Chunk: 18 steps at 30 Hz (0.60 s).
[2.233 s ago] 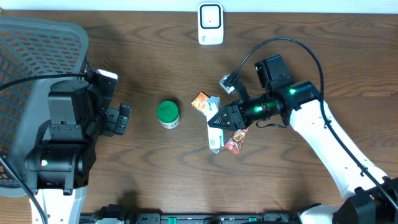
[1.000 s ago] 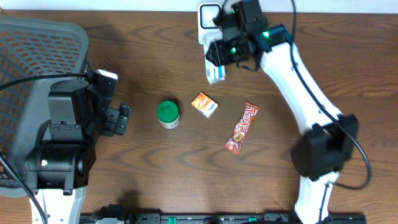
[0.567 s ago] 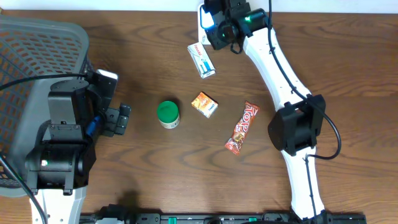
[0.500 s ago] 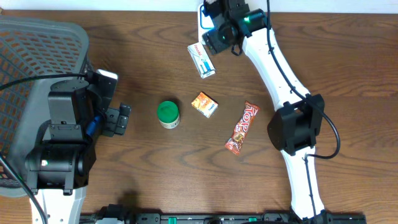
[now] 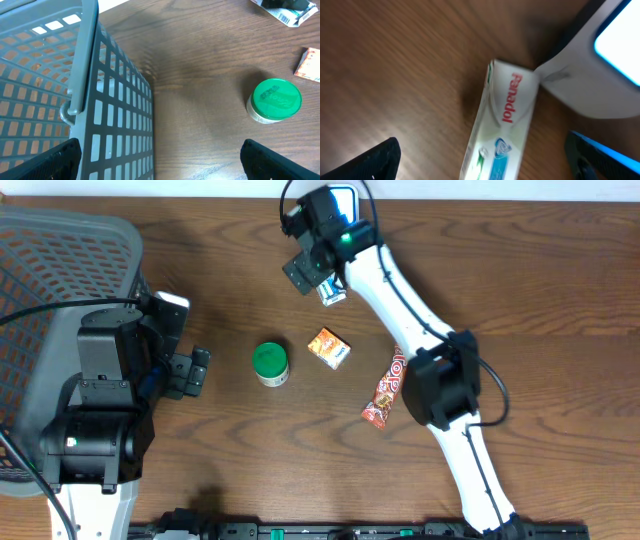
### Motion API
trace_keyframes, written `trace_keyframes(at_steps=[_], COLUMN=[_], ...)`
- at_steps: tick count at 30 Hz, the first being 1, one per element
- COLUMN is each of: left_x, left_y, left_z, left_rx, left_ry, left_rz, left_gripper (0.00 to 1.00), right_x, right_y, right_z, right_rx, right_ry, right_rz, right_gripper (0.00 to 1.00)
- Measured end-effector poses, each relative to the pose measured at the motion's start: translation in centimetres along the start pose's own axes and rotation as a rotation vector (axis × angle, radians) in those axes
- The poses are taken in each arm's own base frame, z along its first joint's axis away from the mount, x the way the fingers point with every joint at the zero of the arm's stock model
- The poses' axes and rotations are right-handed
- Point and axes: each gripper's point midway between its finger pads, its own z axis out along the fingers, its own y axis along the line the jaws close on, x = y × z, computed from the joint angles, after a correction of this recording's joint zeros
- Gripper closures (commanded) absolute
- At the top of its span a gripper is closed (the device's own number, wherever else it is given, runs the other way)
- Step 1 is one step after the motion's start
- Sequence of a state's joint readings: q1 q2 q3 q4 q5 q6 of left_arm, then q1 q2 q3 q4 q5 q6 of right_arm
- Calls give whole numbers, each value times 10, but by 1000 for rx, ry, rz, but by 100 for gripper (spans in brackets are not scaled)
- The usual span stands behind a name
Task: Scan the item barcode
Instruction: 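Hold the Panadol box barcode side under the scanner window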
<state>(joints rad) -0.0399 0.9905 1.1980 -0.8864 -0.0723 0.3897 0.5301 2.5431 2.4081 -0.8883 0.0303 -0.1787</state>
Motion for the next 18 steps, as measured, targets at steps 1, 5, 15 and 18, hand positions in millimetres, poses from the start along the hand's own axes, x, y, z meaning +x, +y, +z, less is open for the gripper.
trace_keyframes(at_steps=[1,5,15,18], left_x=[0,0,0,0], left_y=[0,0,0,0], left_z=[0,0,0,0], left_rx=[0,0,0,0], left_ry=[0,0,0,0], left_rz=[0,0,0,0], left_gripper=[1,1,1,1], right_x=[7,22,7,9], right_y=[-1,-4,-22,-27], right_z=[11,33,34,37], right_rx=[11,36,64,68], right_ry=[21,59,-14,-15], right_rz=[14,51,190,227], right_gripper=[1,1,7,10])
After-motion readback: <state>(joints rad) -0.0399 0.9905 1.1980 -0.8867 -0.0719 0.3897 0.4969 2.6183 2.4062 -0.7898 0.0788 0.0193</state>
